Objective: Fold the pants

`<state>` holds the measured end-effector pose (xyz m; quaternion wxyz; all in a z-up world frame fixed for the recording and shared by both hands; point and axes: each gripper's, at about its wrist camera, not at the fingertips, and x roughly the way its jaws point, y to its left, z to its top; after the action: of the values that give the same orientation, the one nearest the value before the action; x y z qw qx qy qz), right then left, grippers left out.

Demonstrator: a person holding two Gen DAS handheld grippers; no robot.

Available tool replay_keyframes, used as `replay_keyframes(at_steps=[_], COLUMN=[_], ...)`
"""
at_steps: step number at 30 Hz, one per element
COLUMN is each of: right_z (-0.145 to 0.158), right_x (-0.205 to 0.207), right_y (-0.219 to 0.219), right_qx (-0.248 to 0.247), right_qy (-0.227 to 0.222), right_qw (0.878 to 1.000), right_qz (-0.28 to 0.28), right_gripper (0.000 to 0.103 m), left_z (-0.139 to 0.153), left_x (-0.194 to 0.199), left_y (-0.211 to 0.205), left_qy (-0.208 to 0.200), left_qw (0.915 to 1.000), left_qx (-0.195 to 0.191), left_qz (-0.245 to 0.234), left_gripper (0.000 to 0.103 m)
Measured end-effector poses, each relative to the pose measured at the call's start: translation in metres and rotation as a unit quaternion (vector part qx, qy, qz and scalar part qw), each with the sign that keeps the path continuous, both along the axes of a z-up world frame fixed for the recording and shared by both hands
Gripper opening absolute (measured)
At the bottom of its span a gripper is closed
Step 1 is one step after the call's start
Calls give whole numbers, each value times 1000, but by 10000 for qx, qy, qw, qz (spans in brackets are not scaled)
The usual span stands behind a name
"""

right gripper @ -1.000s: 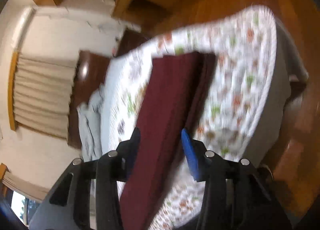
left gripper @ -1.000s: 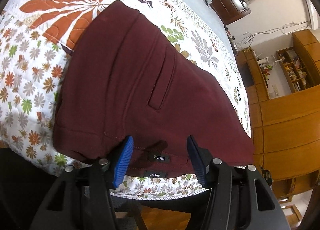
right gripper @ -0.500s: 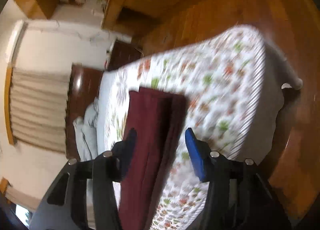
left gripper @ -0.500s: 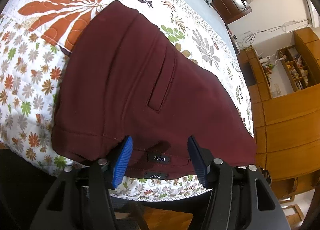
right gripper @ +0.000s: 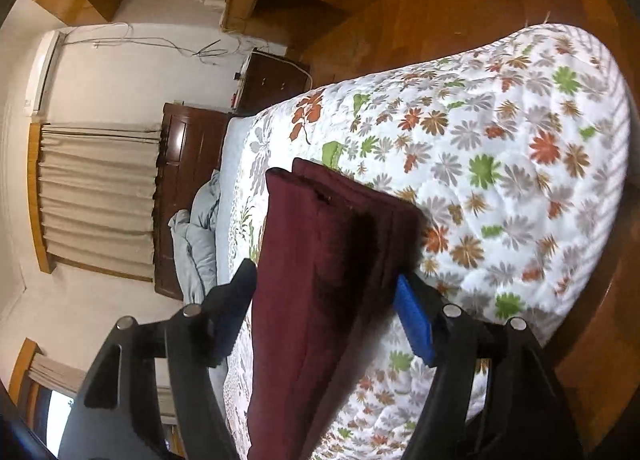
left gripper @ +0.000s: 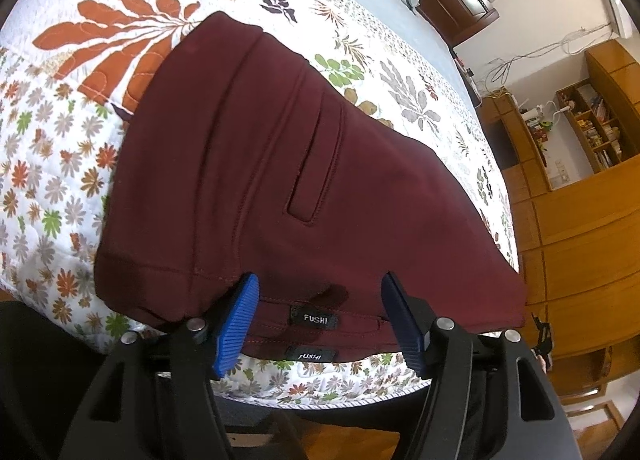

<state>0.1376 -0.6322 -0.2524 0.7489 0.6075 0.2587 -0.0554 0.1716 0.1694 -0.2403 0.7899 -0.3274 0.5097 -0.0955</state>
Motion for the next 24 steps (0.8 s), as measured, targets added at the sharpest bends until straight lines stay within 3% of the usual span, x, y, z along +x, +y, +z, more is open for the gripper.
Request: replay_keyframes(at_steps=[4, 6, 8, 14, 16, 17, 18, 24], right_z=[4, 9, 1, -14, -14, -13, -13, 15], right_x=[1, -1, 2, 9, 12, 12, 13, 23], right_y=[-3, -3, -3, -3, -5, -5, -5, 3], right_qx=[-33, -50, -45, 156, 153, 102, 65, -470], right_qy=[-199, -424, -377, -412, -376, -300, -215, 59], right_qw=[9996, 9988, 9989, 9984, 9986, 9990, 9992, 9983], right_qz=[185, 226, 279, 349, 331, 327, 331, 343], right_gripper=[60, 35, 27, 37, 34, 23, 20, 16], left_z=[0, 1, 0, 1, 1, 1, 1, 1], left_x=[1, 1, -1, -3, -4, -4, -4, -7], left_y=[-2, -2, -2, -1, -1, -1, -2, 0], left_qy=[-6, -24, -62, -78, -55, -51, -55, -110], left_qw=[10000, 10000, 9999, 9999, 9999, 9999, 9999, 9999], left_qx=[72, 86, 78, 82, 115, 136, 143, 76], left_qz=[-16, -3, 34, 53, 50, 48, 48, 67], left_gripper=[66, 67, 67, 67, 67, 67, 67, 67])
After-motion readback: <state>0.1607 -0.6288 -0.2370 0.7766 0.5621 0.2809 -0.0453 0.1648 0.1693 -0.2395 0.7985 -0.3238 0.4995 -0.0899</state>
